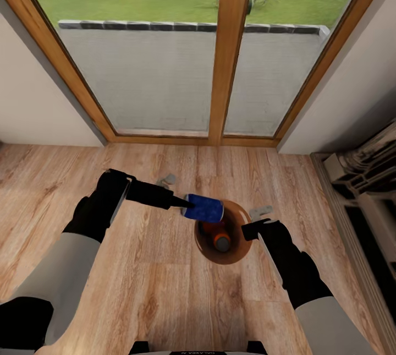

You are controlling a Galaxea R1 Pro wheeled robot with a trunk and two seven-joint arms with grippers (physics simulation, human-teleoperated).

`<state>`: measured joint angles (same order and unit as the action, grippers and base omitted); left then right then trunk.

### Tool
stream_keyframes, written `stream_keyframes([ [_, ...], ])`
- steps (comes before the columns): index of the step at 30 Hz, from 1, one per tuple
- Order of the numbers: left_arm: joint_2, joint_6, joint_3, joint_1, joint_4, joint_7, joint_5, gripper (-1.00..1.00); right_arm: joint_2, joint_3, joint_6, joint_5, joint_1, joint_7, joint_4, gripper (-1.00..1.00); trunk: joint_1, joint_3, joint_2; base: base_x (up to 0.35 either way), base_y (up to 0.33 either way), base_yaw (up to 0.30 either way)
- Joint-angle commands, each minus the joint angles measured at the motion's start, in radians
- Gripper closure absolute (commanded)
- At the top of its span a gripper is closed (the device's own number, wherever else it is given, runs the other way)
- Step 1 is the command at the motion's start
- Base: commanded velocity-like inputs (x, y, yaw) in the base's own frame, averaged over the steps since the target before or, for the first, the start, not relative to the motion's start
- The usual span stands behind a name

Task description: Put the three can of soda from the living room inside the tash can in the kitchen.

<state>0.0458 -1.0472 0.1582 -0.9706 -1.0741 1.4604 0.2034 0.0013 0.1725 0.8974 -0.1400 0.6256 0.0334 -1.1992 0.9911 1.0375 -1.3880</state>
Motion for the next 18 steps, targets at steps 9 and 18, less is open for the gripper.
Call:
stream_keyframes([
  [9,-0.047,0.0,0.043,0.001,0.0,-0.034,0.015,1.0,0.011,0.004,0.0,0.017,0.02,0.005,0.017,1.0,0.0,0.0,0.0,0.0,0.0,0.0],
  [18,-0.088,0.0,0.093,0.004,0.0,-0.26,0.026,1.0,0.037,0.006,0.001,0.016,0.029,0.004,0.023,1.0,0.0,0.0,0.0,0.0,0.0,0.0],
])
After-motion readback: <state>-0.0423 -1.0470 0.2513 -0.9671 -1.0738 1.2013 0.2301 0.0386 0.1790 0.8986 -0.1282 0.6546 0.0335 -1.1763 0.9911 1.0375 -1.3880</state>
